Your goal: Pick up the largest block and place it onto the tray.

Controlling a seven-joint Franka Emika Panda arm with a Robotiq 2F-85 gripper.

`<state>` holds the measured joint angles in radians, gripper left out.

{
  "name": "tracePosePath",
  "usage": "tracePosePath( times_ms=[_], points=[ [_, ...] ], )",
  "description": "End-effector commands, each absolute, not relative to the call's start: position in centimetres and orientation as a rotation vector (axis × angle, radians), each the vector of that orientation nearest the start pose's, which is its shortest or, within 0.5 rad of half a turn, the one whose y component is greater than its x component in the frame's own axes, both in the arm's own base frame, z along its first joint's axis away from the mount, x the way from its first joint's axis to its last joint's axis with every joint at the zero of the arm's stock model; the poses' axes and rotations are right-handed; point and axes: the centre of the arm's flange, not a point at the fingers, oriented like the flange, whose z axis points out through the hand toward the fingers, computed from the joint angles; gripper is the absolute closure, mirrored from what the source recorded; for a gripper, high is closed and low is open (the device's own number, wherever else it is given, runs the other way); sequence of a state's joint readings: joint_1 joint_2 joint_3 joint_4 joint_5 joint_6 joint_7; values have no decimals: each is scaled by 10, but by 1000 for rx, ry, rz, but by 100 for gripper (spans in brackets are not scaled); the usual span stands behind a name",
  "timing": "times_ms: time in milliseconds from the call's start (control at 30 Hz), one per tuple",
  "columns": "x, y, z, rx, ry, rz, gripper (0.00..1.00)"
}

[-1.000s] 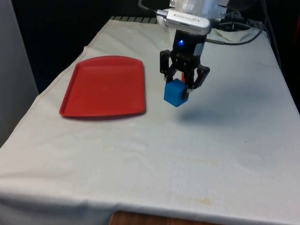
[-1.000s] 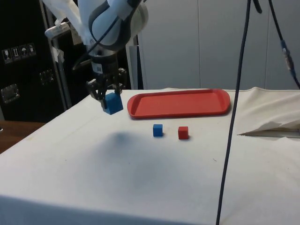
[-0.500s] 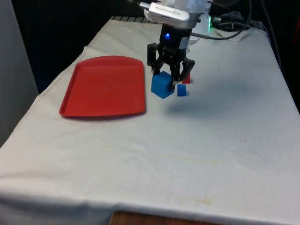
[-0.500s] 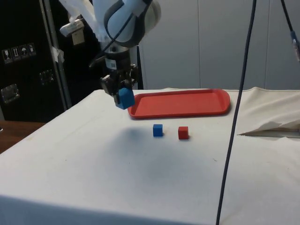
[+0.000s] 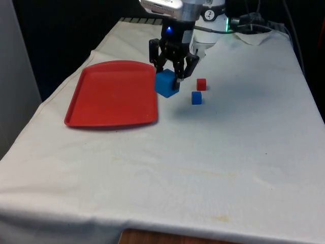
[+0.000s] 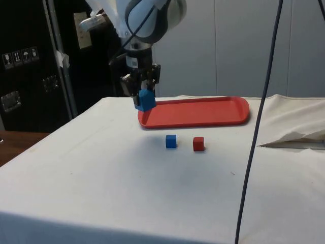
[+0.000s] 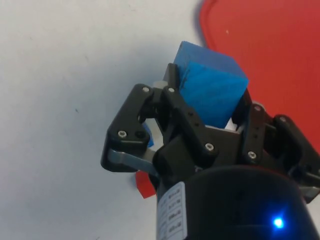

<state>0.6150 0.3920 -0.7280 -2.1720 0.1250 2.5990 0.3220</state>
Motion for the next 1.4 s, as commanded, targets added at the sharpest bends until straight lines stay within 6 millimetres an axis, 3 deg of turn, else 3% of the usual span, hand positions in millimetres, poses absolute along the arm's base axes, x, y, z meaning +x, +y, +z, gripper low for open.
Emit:
tracePosePath(
  times_ms=[0,267,1167,1367],
  points=[
    [570,-66,271,-3206,786,-281,98],
    [564,-78,272,-3205,785,-256,98],
    [510,-156,257,-3248,754,-223,98],
    [504,-162,254,-3237,759,-243,98]
  ],
)
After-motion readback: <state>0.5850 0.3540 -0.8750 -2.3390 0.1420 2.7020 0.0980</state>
